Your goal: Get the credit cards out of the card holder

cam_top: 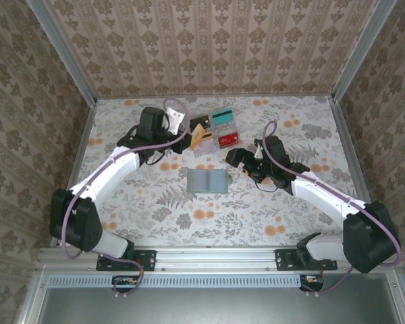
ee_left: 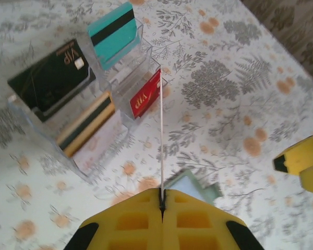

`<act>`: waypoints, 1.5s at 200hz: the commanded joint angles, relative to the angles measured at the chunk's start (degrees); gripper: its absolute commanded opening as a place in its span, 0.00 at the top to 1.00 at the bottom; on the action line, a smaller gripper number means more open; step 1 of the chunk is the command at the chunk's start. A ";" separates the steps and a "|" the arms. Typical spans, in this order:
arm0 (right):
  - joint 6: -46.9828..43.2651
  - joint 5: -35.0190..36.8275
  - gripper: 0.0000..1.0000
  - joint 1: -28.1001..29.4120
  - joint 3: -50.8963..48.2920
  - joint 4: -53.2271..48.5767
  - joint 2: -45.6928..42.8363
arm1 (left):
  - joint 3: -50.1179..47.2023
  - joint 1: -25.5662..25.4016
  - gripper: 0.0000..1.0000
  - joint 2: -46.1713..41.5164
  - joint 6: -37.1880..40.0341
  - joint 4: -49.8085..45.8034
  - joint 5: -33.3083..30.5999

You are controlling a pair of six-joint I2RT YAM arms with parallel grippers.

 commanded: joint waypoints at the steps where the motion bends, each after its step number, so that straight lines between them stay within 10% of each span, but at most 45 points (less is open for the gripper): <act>1: -1.38 2.84 0.00 -0.14 1.90 -2.78 0.71 | 6.86 0.24 1.00 4.74 16.25 -8.13 -1.71; 81: 1.37 5.95 0.00 -0.38 2.55 -5.45 0.32 | 21.59 2.27 1.00 21.95 38.15 -15.66 -1.81; 300: 4.64 2.86 0.00 -0.40 7.57 -1.41 9.86 | 29.88 3.00 1.00 33.06 53.32 -15.57 2.31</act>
